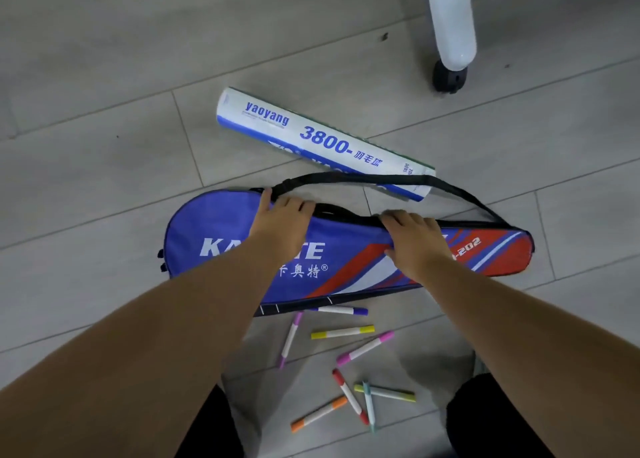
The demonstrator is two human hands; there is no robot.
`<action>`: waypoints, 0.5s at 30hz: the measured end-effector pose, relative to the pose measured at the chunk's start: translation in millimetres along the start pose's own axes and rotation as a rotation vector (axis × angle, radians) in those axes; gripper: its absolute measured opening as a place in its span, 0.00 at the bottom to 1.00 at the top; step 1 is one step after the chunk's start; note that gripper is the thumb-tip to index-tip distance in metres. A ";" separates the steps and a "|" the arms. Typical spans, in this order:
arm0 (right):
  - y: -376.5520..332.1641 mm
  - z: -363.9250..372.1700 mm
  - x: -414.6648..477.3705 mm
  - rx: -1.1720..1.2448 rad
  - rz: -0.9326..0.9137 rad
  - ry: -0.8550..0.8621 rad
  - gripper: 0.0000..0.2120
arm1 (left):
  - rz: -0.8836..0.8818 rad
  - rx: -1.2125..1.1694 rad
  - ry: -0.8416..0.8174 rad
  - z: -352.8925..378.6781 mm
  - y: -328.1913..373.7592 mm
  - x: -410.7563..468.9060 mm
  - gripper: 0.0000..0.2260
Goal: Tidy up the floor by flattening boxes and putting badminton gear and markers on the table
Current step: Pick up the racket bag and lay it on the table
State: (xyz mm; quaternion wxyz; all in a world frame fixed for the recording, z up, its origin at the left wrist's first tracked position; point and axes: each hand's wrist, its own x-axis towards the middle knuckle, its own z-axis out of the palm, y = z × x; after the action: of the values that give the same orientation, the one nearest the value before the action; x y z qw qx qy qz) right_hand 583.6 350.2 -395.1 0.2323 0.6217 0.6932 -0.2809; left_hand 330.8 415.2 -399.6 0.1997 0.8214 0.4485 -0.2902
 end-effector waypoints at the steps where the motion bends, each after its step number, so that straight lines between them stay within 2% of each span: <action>1: -1.6 3.4 0.7 -0.038 0.010 0.032 0.33 | -0.009 0.013 0.021 3.4 1.0 1.3 0.32; 3: -5.5 8.4 4.2 -0.092 0.037 0.079 0.33 | -0.031 0.051 0.063 7.8 3.3 3.0 0.30; 8: -16.3 10.4 6.4 -0.141 0.042 0.028 0.29 | -0.064 0.096 0.011 6.8 8.4 -7.7 0.13; 11: -24.1 -5.3 -9.7 -0.178 0.029 0.025 0.26 | -0.072 0.082 0.006 -7.3 11.0 -31.4 0.14; 15: -30.0 -49.0 -57.4 -0.139 0.031 0.045 0.22 | -0.071 0.043 0.098 -43.6 15.2 -87.4 0.19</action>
State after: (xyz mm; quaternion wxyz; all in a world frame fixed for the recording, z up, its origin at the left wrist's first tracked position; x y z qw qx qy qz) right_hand 562.0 339.3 -317.6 0.2634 0.6211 0.7063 -0.2144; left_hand 319.2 378.8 -308.5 0.1493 0.8225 0.4801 -0.2661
